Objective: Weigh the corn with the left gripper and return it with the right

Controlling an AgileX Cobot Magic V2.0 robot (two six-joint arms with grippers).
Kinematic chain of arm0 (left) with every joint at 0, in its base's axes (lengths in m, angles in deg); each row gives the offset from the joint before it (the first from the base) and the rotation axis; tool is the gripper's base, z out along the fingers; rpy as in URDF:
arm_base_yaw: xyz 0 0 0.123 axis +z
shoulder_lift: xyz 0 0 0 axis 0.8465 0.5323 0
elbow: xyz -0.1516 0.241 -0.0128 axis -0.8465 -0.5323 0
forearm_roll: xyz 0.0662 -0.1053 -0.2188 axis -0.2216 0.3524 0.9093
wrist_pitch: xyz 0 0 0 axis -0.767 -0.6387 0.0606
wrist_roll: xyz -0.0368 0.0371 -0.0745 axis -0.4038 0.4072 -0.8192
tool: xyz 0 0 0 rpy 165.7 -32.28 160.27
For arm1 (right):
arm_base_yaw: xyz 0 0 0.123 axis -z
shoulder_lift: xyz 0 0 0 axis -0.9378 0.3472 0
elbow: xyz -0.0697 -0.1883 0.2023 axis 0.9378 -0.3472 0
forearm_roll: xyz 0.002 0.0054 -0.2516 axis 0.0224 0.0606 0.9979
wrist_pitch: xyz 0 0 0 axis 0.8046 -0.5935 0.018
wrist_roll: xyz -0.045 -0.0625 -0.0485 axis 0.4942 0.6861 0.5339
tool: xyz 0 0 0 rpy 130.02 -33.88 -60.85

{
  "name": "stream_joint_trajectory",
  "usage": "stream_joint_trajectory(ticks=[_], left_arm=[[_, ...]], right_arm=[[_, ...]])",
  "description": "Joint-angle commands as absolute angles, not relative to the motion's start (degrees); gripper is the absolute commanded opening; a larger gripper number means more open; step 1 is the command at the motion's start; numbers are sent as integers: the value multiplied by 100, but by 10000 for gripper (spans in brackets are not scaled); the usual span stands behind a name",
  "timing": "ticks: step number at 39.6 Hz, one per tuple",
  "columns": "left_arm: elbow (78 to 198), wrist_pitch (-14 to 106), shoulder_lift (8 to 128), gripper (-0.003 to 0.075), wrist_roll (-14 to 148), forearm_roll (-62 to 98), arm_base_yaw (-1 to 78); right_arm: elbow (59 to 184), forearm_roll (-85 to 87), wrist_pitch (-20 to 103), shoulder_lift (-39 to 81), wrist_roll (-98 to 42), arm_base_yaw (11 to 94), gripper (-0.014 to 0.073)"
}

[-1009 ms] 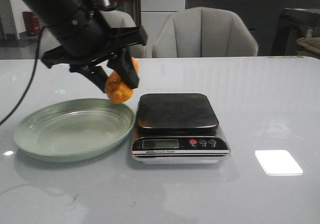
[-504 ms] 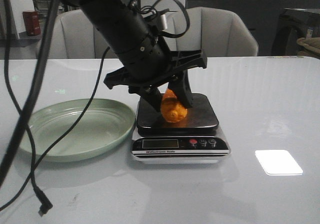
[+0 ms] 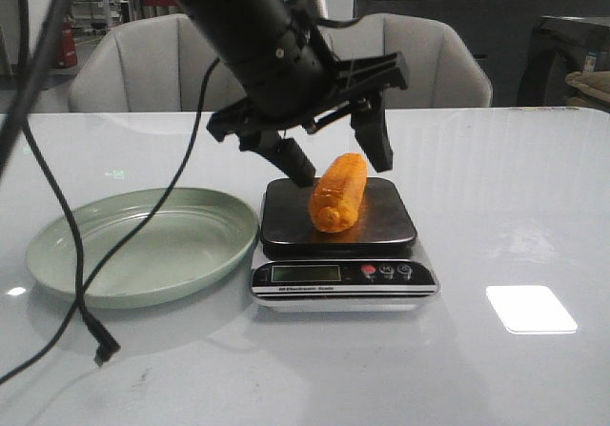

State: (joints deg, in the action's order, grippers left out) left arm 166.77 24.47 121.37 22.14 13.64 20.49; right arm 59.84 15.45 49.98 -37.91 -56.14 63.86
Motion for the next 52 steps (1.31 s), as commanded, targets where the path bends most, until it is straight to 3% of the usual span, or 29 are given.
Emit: stream_joint_trajectory(ticks=[1, 20, 34, 44, 52], left_arm=[[16759, 2437, 11440, 532, 2209, 1148, 2019], [14634, 2702, 8771, 532, 2224, 303, 2009], [12694, 4094, 6929, 532, 2224, -202, 2009], [11956, 4062, 5575, 529, 2224, -455, 2009], [11316, 3807, 4035, 440, 2224, -524, 2009]], right_arm=[[5920, 1550, 5470, -3909, -5562, 6379, 156], [5920, 1550, 5470, -3909, -5562, 6379, 156], [5920, 1550, 5470, -3904, -5562, 6381, 156], [5920, 1556, 5470, -3903, -5562, 6381, 156], [5920, 1568, 5470, -3903, -5562, 6392, 156]])
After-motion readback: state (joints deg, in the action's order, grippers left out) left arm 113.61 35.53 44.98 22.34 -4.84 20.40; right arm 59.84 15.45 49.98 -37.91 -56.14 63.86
